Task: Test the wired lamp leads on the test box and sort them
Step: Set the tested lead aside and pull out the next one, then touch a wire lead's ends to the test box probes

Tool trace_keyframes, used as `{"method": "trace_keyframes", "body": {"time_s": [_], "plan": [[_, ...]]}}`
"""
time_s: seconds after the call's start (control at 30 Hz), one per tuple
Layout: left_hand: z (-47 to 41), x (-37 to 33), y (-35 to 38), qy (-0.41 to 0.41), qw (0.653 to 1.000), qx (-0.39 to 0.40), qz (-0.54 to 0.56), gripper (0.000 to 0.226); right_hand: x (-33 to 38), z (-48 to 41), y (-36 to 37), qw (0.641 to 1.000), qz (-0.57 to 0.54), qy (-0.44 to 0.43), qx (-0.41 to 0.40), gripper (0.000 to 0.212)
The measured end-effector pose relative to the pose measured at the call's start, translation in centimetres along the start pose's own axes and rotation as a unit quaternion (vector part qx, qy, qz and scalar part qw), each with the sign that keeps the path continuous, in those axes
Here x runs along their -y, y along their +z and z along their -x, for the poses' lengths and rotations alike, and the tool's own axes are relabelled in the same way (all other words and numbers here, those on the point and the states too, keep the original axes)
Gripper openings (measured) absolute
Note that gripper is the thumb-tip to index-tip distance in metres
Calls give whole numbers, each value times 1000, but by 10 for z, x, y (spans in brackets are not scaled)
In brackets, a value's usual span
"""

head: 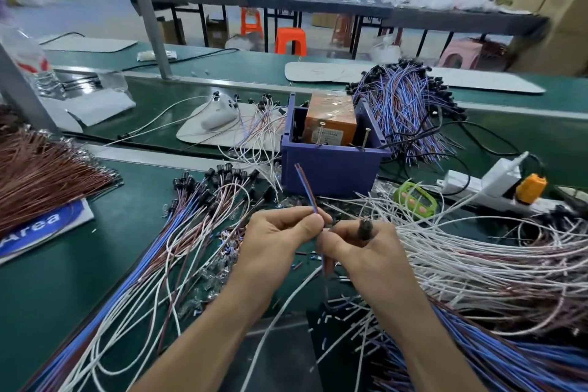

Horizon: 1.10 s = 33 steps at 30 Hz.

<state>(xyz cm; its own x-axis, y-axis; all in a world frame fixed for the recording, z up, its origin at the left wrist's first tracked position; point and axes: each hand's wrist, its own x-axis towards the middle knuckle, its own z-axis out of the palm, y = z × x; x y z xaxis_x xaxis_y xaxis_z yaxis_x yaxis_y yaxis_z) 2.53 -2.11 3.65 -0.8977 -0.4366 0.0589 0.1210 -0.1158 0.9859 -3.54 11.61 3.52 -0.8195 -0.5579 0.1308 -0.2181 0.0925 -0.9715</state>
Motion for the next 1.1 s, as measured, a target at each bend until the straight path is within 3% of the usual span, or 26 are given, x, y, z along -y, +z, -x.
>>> {"method": "trace_keyframes", "body": {"time_s": [0.13, 0.33, 0.5, 0.63, 0.9, 1.1], "plan": [[-1, 5, 2, 24, 999, -34, -20, 23, -3, -2, 2, 998, -44, 23, -31, 24], [-20, 8, -1, -1, 976, -213, 53, 23, -3, -9, 1, 972, -129, 35, -195, 31], [-45, 4, 9, 2, 974, -225, 0, 31, -4, -24, 0, 936, -183, 81, -288, 39], [-57, 8, 19, -2, 975, -220, -3, 34, -5, -30, 0, 940, -160, 93, -285, 45], [-65, 11, 22, 13, 977, -204, -61, 32, -6, -35, 0, 943, -179, 85, -269, 32], [-65, 11, 22, 15, 977, -199, -71, 33, -4, -33, -1, 954, -156, 82, -243, 36]]}}
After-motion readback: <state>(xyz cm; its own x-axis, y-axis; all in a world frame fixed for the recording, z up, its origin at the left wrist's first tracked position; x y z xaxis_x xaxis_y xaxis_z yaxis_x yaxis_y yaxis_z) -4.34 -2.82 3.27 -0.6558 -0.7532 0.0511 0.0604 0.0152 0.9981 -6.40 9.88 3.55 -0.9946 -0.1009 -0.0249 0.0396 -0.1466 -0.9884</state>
